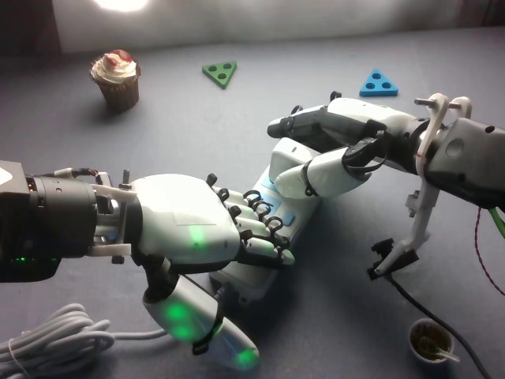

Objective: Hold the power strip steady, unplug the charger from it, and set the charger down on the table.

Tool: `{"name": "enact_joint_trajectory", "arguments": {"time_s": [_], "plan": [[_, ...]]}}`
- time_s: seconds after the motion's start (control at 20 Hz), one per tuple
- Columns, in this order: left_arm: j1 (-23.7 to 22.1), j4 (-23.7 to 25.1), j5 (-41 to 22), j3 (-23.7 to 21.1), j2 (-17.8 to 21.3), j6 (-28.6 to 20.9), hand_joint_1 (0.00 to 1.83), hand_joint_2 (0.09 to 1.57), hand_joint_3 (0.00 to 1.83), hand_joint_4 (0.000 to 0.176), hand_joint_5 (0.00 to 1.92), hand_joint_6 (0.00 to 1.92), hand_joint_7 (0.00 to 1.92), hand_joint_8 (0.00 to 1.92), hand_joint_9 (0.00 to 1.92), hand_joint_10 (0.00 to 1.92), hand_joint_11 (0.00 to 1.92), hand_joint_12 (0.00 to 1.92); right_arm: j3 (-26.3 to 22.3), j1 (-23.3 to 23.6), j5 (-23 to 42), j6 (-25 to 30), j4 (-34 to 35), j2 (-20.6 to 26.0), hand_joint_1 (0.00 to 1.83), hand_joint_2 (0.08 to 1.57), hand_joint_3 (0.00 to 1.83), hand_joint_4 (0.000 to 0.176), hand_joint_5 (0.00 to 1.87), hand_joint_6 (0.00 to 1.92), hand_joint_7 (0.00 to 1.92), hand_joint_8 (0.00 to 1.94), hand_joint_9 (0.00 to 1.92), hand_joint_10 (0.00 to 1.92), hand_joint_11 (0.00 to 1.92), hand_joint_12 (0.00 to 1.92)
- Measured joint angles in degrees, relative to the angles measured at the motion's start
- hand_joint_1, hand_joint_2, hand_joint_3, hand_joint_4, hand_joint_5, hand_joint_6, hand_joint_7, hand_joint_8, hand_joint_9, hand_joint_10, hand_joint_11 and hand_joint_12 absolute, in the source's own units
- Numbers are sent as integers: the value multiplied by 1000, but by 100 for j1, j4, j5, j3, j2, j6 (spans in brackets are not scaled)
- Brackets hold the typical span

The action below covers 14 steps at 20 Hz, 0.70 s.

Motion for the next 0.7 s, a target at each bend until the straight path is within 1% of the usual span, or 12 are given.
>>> {"name": "enact_joint_trajectory", "arguments": {"time_s": [0.05,0.1,0.15,0.2,0.25,0.3,0.35,0.4,0.45,0.5,0.6,0.7], "plan": [[0,11,0,-2,0,-4,0,1011,3,0,212,0,238,0,215,0,169,43,0,0,-7,-13,0,0,1072,1108,0,0,459,14,521,17,522,15,391,373],[0,13,2,-4,0,-13,0,1010,3,0,208,0,237,1,217,2,172,44,7,0,-2,-11,0,0,1180,1077,0,0,634,20,680,21,724,34,547,465],[0,13,2,-4,-2,-13,0,1009,2,0,209,1,241,2,220,3,177,46,15,0,-7,-11,-2,0,1231,1066,0,0,782,16,831,18,883,32,672,558],[0,13,2,-4,-2,-15,0,1008,1,0,216,4,244,4,225,5,190,51,31,0,-13,-13,-2,0,1357,1058,0,0,996,673,1096,411,1013,821,751,817],[0,13,0,-4,-2,-17,0,1002,0,0,216,3,240,1,218,2,181,46,46,0,13,-13,-7,0,1382,1061,1,0,1042,799,1132,521,1011,1046,776,944],[0,13,2,-4,-2,-17,0,1002,0,0,216,3,240,1,218,2,181,46,70,0,63,-7,-7,0,1382,1061,1,0,1042,799,1132,521,1011,1046,776,944],[0,13,0,-4,-2,-20,0,1003,0,0,212,1,237,0,219,2,180,45,81,2,109,-31,-48,0,1386,1067,0,0,1047,809,1131,559,997,1137,739,1051],[-2,13,-9,-4,-2,-22,0,1003,0,0,212,1,235,0,218,1,182,46,87,2,125,-35,-44,0,1387,1069,1,0,1045,808,1125,573,993,1168,733,1110],[-7,15,-7,-4,-2,-22,0,1005,0,0,219,4,245,4,230,5,190,48,87,2,131,-37,-44,0,1388,1065,0,0,1055,792,1141,556,998,1156,724,1139],[-7,17,-7,-4,-2,-22,0,1005,0,0,219,3,247,5,233,6,189,47,87,2,131,-35,-44,0,1389,1062,0,0,1048,816,1176,482,1002,1146,721,1133],[-7,17,-7,-4,-2,-22,0,1005,0,0,211,0,229,0,216,0,174,40,85,2,131,-35,-44,0,1389,1061,0,0,1058,807,1182,467,991,1156,726,1132],[-7,15,-7,-4,-2,-22,0,1005,0,0,220,4,239,5,225,5,182,43,85,2,131,-35,-44,0,1387,1065,0,0,1050,822,1168,493,979,1172,699,1144]]}}
